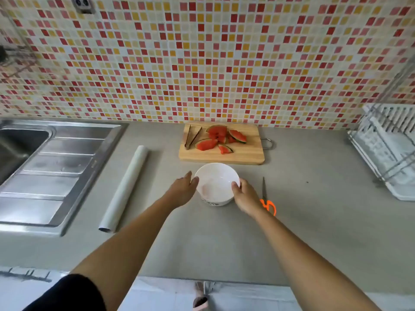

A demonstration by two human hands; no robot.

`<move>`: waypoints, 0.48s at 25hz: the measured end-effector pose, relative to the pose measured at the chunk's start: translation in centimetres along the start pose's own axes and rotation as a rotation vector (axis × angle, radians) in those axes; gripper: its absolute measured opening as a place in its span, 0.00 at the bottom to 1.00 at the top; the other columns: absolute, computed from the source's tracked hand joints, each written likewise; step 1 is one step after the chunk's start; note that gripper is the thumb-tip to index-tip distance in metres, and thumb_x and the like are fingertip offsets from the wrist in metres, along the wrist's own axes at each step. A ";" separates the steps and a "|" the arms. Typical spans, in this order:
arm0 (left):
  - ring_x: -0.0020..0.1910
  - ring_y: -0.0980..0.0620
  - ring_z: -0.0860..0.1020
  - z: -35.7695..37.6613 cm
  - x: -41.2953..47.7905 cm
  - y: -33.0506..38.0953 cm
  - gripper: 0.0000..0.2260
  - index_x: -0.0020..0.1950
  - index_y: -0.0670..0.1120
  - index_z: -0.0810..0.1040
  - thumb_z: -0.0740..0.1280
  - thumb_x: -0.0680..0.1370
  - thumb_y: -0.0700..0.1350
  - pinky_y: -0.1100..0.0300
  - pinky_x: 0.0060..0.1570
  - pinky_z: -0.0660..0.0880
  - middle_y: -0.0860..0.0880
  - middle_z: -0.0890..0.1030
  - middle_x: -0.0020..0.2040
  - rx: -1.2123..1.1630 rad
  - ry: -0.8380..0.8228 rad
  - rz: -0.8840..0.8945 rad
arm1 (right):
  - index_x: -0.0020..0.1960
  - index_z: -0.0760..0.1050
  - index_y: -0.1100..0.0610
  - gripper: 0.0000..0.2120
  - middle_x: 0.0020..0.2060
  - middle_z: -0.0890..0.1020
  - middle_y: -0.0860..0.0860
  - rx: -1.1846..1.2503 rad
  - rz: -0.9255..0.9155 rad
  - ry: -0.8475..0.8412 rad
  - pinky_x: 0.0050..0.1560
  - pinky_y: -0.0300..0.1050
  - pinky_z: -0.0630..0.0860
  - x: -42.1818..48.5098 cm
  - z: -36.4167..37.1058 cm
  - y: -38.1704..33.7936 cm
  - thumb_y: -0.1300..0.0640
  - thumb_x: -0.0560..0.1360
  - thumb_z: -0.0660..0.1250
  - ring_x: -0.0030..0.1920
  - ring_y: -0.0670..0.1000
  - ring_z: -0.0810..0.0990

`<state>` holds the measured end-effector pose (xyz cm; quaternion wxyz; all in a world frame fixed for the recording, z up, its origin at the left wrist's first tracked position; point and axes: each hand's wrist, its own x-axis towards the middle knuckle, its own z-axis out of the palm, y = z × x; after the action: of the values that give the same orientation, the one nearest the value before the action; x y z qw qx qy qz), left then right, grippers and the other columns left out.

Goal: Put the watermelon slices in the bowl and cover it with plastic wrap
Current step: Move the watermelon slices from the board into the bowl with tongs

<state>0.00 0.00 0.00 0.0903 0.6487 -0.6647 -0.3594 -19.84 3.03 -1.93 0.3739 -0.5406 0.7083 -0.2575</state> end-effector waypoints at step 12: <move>0.50 0.37 0.79 0.8 7.3 0.1 0.17 0.69 0.42 0.66 0.53 0.79 0.40 0.44 0.51 0.77 0.37 0.79 0.53 0.011 0.033 0.099 | 0.62 0.66 0.58 0.16 0.56 0.78 0.60 0.034 0.125 0.183 0.47 0.47 0.68 5.3 2.0 -0.3 0.54 0.81 0.48 0.55 0.62 0.76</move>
<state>-1.60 -6.53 -3.01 0.1154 0.6214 -0.6962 -0.3403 -18.76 -2.00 -4.25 0.3319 -0.4631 0.7675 -0.2938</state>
